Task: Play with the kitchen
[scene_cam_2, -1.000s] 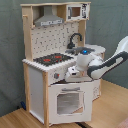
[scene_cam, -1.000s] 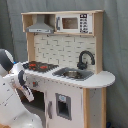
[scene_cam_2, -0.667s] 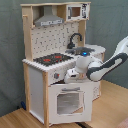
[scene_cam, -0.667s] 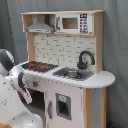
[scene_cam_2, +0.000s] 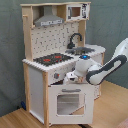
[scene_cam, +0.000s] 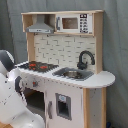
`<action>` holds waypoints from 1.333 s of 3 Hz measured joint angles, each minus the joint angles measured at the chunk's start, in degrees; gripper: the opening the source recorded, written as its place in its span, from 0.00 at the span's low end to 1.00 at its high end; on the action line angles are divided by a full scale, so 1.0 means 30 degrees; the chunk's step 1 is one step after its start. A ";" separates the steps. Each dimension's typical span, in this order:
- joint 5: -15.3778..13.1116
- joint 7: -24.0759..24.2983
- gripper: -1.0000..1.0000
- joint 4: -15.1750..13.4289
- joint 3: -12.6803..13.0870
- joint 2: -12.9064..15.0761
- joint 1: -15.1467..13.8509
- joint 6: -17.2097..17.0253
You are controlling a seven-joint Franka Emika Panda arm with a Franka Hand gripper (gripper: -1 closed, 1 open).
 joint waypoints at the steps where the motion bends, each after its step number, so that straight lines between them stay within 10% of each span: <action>1: 0.0113 0.1774 0.00 0.0613 0.0672 0.0000 0.0004 0.0407; 2: 0.0113 0.3447 0.00 0.0655 0.1275 -0.0001 0.0038 0.1277; 4: 0.0069 0.5416 0.00 0.0693 -0.0958 0.0327 0.2551 0.1691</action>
